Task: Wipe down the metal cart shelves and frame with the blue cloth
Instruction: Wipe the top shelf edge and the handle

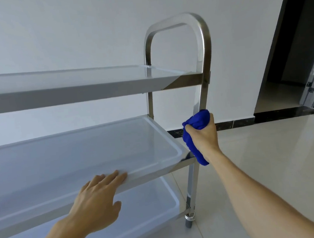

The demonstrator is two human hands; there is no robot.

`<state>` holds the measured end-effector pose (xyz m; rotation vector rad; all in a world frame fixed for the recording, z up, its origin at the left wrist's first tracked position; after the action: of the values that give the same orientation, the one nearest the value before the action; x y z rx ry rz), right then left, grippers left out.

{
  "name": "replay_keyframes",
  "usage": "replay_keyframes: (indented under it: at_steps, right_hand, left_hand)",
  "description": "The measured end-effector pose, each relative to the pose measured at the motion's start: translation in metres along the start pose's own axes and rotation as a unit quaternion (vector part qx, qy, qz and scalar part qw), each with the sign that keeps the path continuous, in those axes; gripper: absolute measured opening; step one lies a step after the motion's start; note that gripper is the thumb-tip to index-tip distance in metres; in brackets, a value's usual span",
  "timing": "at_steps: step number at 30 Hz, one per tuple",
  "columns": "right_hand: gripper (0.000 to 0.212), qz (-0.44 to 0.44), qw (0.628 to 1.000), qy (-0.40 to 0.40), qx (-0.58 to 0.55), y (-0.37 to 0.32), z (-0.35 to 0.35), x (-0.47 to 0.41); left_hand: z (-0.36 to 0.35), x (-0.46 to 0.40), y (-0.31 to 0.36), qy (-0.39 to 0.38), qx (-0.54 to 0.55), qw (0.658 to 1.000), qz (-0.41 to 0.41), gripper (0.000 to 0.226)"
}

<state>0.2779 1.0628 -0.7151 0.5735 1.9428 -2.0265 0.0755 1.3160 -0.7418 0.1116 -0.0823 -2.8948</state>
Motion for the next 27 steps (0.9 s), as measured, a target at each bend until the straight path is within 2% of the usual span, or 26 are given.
replay_keyframes:
  at_steps: [4,9,12,14,17,19,23,27]
  right_hand:
    - [0.043,-0.046,0.999,-0.014,-0.020,0.043,-0.001,0.035]
    - [0.039,-0.055,0.998,-0.008,-0.020,0.038,-0.001,0.024]
    - [0.048,-0.003,1.000,0.009,-0.005,0.007,-0.002,0.001]
    - [0.047,0.045,0.998,0.032,-0.004,-0.023,-0.003,-0.025]
    - [0.037,0.102,0.992,0.077,0.007,-0.061,-0.012,-0.054]
    - [0.034,0.127,0.986,0.105,0.018,-0.061,-0.019,-0.058]
    - [0.033,0.114,0.985,0.125,0.039,-0.012,-0.024,-0.035]
    - [0.029,0.091,0.987,0.122,0.052,0.040,-0.024,-0.004]
  left_hand:
    - [-0.002,0.004,-0.002,0.012,0.007,1.000,-0.001,0.073]
    - [-0.001,0.001,0.003,0.024,0.018,0.999,0.013,0.073]
    - [-0.007,0.000,0.004,0.038,0.009,0.999,0.021,0.075]
    - [-0.013,0.000,0.003,0.051,-0.005,0.998,0.020,0.077]
    - [-0.022,-0.001,0.002,0.092,-0.001,0.996,0.011,0.081]
    - [-0.034,-0.006,0.003,0.153,-0.007,0.988,0.005,0.077]
    - [-0.051,-0.018,0.008,0.249,-0.050,0.967,-0.014,0.062]
    - [-0.066,-0.023,0.006,0.307,-0.041,0.951,-0.021,0.044]
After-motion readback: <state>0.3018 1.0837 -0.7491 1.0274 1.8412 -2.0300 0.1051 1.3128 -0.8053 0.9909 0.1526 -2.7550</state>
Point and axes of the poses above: each hand's wrist, its own x-axis away from the middle knuckle, its own z-axis out of the back of the hand, y = z × x, the point moved 1 cm from there along -x, towards the middle knuckle, and after that the axes turned 10 degrees about z, right-handed, at the moved point
